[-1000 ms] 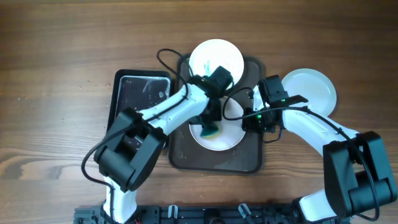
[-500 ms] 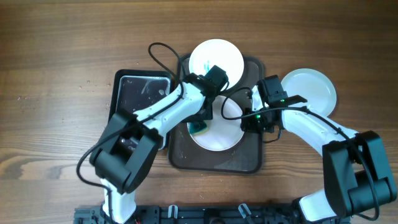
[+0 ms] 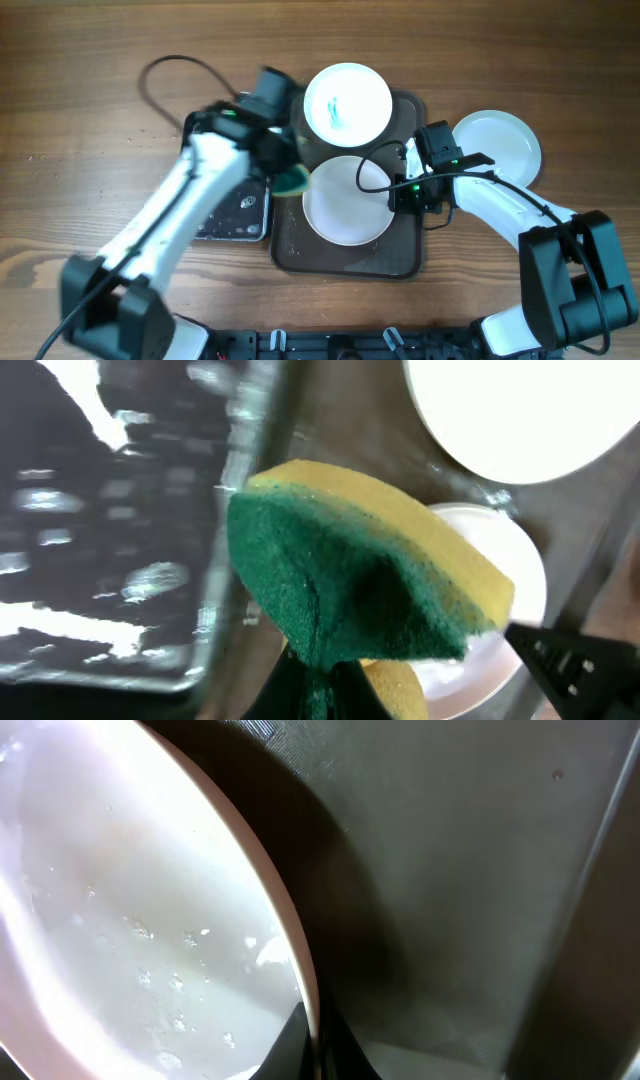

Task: Clean dirty plates on tray and stack at the side
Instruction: 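Return the sponge to the sink tray with the left gripper, then lift the plate over the sink tray and rinse it with the right gripper, then carry the plate right and stack it on the clean plate, then drag the remaining stained plate to the tray's lower right with the right gripper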

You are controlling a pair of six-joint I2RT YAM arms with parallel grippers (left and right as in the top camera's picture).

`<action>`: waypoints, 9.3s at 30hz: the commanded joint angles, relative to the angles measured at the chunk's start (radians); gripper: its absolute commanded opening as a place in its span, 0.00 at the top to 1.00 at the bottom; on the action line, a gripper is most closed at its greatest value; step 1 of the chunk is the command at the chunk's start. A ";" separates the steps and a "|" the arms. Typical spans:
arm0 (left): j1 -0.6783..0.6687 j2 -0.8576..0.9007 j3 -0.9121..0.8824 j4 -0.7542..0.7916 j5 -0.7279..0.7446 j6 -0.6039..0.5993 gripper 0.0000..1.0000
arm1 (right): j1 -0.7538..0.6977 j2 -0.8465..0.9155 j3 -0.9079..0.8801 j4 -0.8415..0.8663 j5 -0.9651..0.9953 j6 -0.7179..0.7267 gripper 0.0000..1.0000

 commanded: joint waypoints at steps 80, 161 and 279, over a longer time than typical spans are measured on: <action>0.691 -0.472 -0.085 0.003 0.034 0.125 0.00 | 0.789 0.334 1.174 -0.363 1.344 -0.156 0.96; 0.691 -0.472 -0.085 0.003 0.034 0.125 0.00 | 0.827 0.331 1.173 -0.350 1.293 -0.117 0.96; 0.691 -0.472 -0.085 0.003 0.034 0.125 0.00 | -0.001 -0.236 0.174 -0.320 0.133 0.208 0.96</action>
